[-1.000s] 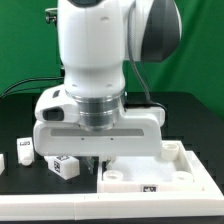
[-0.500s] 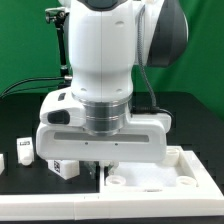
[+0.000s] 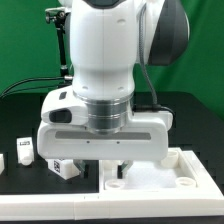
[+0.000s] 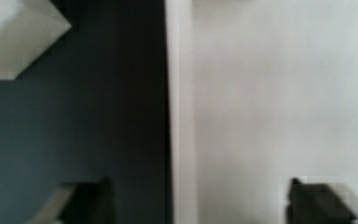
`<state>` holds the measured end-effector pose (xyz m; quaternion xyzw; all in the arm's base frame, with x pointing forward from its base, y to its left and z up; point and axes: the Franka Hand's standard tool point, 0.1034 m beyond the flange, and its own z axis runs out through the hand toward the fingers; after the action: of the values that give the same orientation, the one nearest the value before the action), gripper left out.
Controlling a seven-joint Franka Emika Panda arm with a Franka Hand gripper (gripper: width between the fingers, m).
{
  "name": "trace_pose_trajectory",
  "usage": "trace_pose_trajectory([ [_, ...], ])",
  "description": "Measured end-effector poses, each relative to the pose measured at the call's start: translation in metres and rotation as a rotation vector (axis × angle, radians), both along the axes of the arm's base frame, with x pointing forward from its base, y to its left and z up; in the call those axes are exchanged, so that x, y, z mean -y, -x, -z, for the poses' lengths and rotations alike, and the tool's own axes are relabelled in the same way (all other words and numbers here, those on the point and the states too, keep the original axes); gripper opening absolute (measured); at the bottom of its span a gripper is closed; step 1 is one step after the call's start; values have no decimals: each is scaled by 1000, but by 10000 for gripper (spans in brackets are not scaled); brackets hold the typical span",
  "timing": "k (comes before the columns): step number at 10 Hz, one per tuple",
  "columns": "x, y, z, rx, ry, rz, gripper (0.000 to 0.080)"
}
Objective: Assemble one leg
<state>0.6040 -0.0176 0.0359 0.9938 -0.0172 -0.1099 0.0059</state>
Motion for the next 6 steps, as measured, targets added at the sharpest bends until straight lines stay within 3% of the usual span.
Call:
trace_pose_trajectory([
  [3,28,3,-21,-18,-14,-30,646],
  [6,29,3,-20,-20,-19,-55,648],
])
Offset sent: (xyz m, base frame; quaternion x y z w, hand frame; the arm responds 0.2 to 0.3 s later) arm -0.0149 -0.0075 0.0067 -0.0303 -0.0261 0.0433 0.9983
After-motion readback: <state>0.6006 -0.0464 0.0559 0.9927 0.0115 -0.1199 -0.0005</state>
